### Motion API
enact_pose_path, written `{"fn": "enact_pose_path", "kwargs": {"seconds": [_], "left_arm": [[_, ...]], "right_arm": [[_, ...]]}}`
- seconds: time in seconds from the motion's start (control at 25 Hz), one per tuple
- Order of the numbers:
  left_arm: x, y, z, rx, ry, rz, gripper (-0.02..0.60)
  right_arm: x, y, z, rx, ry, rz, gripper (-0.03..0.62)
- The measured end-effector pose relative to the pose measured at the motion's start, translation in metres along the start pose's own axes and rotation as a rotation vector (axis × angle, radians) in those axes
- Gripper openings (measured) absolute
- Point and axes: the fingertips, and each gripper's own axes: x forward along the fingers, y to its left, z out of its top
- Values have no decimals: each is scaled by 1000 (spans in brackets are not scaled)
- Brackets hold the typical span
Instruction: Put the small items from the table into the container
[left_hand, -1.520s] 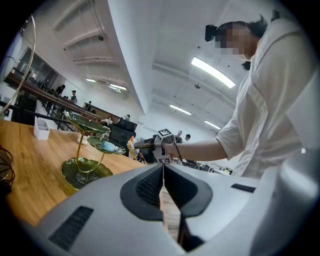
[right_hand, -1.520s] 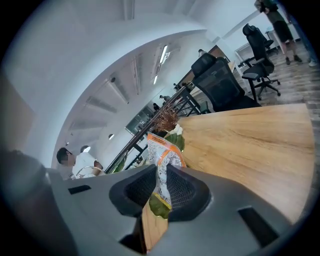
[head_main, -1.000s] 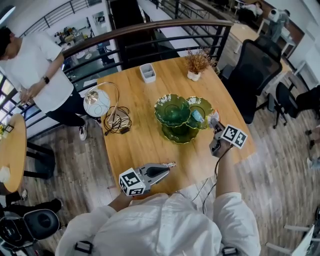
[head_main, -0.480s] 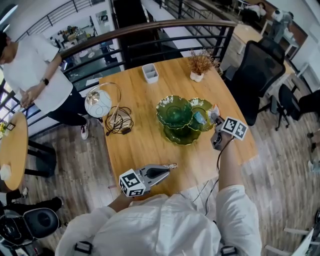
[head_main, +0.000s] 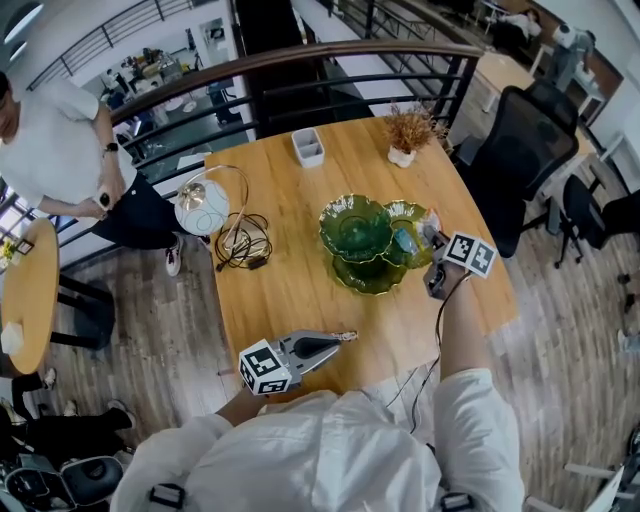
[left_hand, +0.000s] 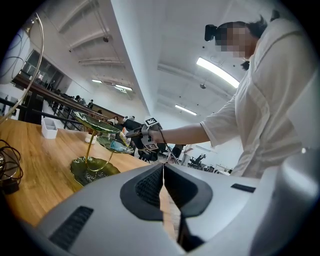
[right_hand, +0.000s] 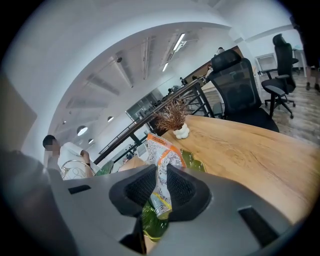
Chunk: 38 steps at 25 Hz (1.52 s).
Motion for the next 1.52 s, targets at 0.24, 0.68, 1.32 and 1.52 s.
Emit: {"fn": "enact_pose_path", "kwargs": {"seconds": [0.24,0.68,1.32,1.52], "left_arm": [[1,3,1,-3,-5,0,8],[5,4,0,-3,-8,-7,8],[6,-7,2,1,-8,-41,8],[5,-12,4,3,-20,-55,8]], "right_arm": [[5,4,-2,-50,16,-2,167],[3,5,-9,-152,82,-34,201],[-16,10,0,-83,-1,6,201],[-23,13,-3,-82,-13,23,199]]}}
